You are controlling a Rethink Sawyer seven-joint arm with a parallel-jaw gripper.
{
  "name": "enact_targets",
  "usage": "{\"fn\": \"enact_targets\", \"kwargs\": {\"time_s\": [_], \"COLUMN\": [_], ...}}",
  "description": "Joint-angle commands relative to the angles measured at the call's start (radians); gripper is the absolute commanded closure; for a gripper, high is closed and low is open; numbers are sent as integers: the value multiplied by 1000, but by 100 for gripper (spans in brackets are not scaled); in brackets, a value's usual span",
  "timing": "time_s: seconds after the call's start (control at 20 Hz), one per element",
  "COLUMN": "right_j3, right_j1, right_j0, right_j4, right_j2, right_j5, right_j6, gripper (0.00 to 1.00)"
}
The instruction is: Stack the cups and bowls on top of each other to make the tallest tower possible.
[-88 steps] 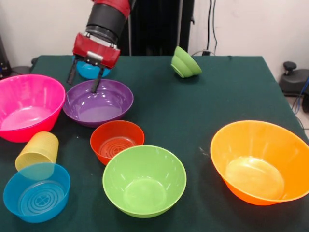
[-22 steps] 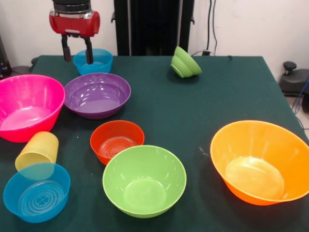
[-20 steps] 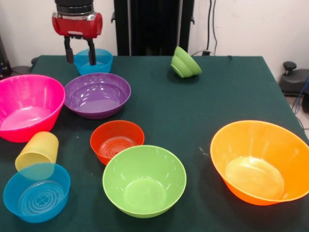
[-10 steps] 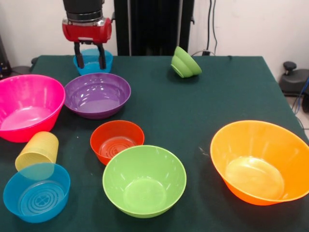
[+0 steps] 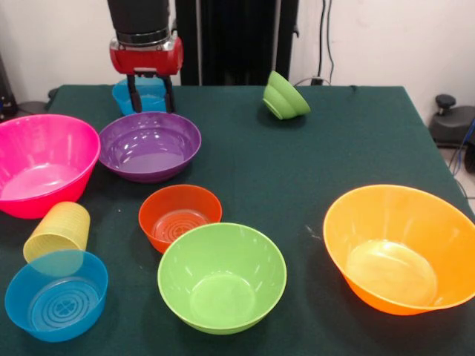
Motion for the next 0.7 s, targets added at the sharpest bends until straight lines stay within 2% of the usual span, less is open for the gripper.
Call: {"fn": "enact_targets", "kwargs": {"time_s": [0.05,0.25,0.7], "right_j3": [-67,-96,-135], "right_j1": [64,95,140], "right_j0": [45,93,146], "right_j4": [-93,-126,-159], "right_j2": [19,-23,-71], "right_j5": [7,-28,-76], "right_j6": [-99,-43,16], "gripper": [0,0,0]}}
